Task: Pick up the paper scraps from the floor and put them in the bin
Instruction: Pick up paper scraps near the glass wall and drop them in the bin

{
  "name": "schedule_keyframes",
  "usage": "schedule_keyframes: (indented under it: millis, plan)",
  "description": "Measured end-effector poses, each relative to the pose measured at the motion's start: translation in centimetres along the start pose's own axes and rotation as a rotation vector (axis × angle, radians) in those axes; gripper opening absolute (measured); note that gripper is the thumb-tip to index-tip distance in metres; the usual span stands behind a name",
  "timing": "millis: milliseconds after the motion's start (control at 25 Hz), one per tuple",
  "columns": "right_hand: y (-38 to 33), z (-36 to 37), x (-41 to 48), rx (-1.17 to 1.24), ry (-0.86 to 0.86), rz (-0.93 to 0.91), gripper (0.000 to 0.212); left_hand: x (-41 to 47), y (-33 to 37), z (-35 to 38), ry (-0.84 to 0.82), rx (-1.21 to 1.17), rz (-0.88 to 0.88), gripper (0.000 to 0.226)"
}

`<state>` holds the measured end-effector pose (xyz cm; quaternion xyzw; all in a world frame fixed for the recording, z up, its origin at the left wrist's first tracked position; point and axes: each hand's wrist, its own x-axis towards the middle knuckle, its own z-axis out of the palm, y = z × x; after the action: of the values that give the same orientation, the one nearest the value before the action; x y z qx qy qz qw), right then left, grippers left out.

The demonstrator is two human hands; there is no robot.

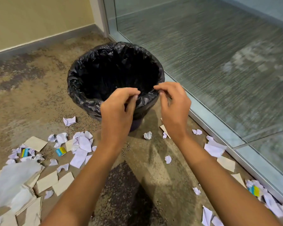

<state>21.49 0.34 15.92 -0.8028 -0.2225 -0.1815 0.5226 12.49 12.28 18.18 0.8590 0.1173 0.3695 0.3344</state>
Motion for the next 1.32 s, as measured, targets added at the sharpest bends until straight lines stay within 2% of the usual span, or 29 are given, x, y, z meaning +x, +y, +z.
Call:
schedule_keyframes:
  millis: [120, 280, 360, 440, 560, 680, 800, 960, 1040, 1160, 1320]
  plan:
    - [4.4, -2.9, -6.1, -0.13, 0.036, 0.124, 0.026, -6.3, -0.9, 3.5, -0.176, -0.021, 0.111, 0.012]
    - [11.7, -6.1, -14.5, -0.32, -0.072, 0.294, 0.031, -13.2, -4.0, 8.4, -0.434, -0.093, 0.02, 0.014]
    - [15.2, -7.5, -18.1, -0.437, -0.166, 0.416, 0.031, -15.1, -5.2, 10.1, -0.519, -0.034, 0.001, 0.019]
    - [18.2, -8.9, -21.1, -0.538, -0.238, 0.597, 0.043, -16.4, -6.1, 11.5, -0.64, 0.135, -0.062, 0.039]
    - [21.3, -11.0, -23.4, -0.717, -0.279, 0.772, 0.06, -17.0, -7.4, 13.3, -0.833, 0.355, -0.289, 0.084]
    - [22.7, -12.0, -23.9, -0.768, -0.349, 0.8, 0.064, -16.1, -8.5, 15.1, -0.983, 0.372, -0.417, 0.12]
    - [22.1, -11.9, -24.2, -0.808, -0.517, 0.729, 0.065, -15.1, -9.1, 17.0, -1.099, 0.378, -0.378, 0.132]
    - [20.0, -11.4, -26.0, -0.81, -0.547, 0.575, 0.067, -15.5, -8.7, 18.8, -1.162, 0.29, -0.277, 0.119]
    - [19.2, -11.3, -27.2, -0.785, -0.59, 0.563, 0.062, -16.4, -8.1, 18.9, -1.121, 0.285, -0.218, 0.098]
    - [17.9, -11.5, -28.4, -0.806, -0.546, 0.522, 0.058, -17.8, -7.8, 18.9, -1.056, 0.346, -0.111, 0.063]
    - [17.5, -11.8, -28.7, -0.665, -0.46, 0.541, 0.063, -18.1, -8.0, 18.9, -0.956, 0.348, -0.071, 0.041]
